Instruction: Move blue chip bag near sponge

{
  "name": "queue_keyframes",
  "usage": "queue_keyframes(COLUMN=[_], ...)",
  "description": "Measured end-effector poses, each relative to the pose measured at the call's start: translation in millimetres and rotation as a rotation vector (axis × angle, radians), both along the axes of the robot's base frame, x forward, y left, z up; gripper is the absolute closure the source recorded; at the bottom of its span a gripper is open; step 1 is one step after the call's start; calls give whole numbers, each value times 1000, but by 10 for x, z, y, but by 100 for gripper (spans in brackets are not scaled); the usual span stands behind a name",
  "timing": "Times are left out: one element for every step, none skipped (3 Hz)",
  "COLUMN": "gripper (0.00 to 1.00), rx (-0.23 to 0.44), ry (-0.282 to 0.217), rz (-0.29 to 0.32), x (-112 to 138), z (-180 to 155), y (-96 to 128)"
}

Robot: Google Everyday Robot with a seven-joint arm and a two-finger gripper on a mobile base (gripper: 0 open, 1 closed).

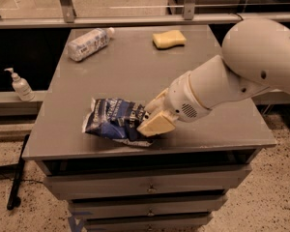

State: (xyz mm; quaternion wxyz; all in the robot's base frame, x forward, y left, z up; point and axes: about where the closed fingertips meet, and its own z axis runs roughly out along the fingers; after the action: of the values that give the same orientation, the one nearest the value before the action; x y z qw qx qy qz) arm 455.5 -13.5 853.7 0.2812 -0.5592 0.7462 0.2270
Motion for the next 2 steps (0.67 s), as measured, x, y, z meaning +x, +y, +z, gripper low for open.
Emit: queue_keyframes(gripper=[88, 100], rx=[-20, -48], ry=[-34, -77], rz=[-40, -100], x=[171, 406], z=[76, 167], y=[-177, -411])
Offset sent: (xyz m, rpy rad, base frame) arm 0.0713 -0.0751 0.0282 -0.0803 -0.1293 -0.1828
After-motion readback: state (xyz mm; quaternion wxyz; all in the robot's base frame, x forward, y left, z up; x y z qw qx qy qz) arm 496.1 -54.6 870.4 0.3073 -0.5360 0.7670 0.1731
